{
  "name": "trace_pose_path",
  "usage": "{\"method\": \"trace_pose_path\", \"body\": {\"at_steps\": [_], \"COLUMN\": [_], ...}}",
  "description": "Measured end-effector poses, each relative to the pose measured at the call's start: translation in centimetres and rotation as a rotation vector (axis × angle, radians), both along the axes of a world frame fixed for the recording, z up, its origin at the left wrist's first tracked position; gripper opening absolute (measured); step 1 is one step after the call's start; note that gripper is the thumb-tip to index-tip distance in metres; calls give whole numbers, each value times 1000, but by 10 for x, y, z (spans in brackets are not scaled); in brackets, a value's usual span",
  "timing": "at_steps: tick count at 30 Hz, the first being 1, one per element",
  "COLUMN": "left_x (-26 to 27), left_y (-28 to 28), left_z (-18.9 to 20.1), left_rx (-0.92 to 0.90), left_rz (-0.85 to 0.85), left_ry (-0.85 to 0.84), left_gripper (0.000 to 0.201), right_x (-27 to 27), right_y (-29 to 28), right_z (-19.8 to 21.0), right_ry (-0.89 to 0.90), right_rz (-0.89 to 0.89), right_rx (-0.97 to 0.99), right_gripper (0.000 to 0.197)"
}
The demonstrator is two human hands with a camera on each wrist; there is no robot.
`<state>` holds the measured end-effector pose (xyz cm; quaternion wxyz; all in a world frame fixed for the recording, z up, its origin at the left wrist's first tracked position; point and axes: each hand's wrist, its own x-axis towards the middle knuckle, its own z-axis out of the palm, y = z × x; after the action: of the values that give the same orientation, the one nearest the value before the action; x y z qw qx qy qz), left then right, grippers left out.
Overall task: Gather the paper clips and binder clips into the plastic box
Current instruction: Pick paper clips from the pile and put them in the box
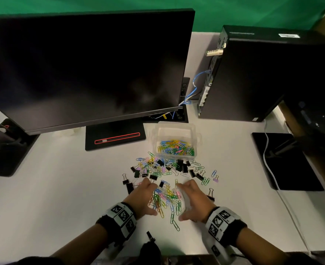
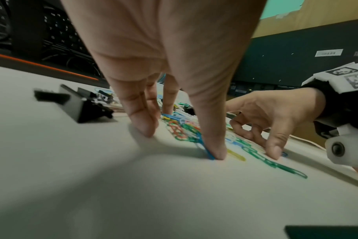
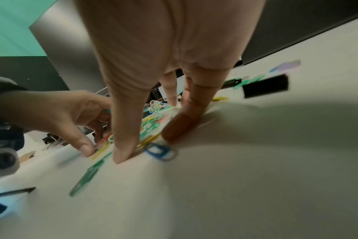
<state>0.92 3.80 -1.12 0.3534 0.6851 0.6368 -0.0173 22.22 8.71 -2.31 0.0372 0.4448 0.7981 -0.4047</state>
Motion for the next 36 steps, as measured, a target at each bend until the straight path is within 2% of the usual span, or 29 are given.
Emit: {"method": "trace_pose_path", "body": {"at_steps": [6,11,14,18,23,27,33,36], "left_x": [22,24,20,8,-4,-7,2,8], "left_y": [4,9,12,20,35,65,124,147], "left_z": [-13,-15,-15,-14,-4,15,36,35], "left_rx": [92,120,119,87,26,86,163,221], "left_rz": [63,65,80,188,268,310,386,374], "left_ry": [-93,-84,-108,-202,-299,-353,-394,-363], "left_gripper": [68,31,21,16,22,27,21,20], "right_x": [-26,-28,-27,-24,-13,-4,-2,-6], "right_y": [-5,-1,2,10,23,37,63,83], "right_z": [-6,-10,-9,-5,2,9,26,36], "right_ry": [85,69,77,68,118,120,125,158], "right_rz": [-67,-86,-100,-134,-203,-246,-321,-361], "right_rx": [16,44,69,78,32,15,60,94], "right_gripper": [87,38,20,17,12,12,14,12]}}
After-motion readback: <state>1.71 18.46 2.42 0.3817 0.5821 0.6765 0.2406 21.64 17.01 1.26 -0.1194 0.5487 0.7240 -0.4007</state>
